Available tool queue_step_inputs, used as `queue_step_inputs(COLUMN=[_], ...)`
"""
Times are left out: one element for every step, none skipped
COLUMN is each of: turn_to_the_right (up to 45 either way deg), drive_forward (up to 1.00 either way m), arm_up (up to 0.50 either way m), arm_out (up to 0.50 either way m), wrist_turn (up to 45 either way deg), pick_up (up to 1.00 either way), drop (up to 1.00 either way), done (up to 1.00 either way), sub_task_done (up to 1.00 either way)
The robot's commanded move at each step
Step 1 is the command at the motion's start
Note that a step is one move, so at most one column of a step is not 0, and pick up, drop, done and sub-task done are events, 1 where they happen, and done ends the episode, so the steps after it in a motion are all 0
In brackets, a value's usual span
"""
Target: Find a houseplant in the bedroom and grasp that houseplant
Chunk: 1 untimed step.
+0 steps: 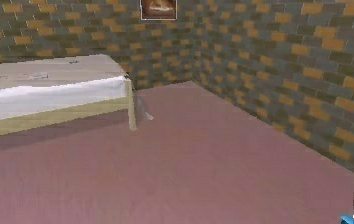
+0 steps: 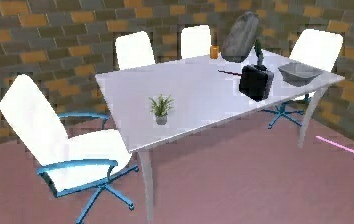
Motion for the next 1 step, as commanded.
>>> queue_step_inputs(turn_to_the_right=[45.0], drive_forward=[0.00], arm_up=[0.00], arm_out=[0.00], wrist_turn=[0.0], pick_up=[0.00], drop=[0.00], done=[0.00], sub_task_done=[0.00])
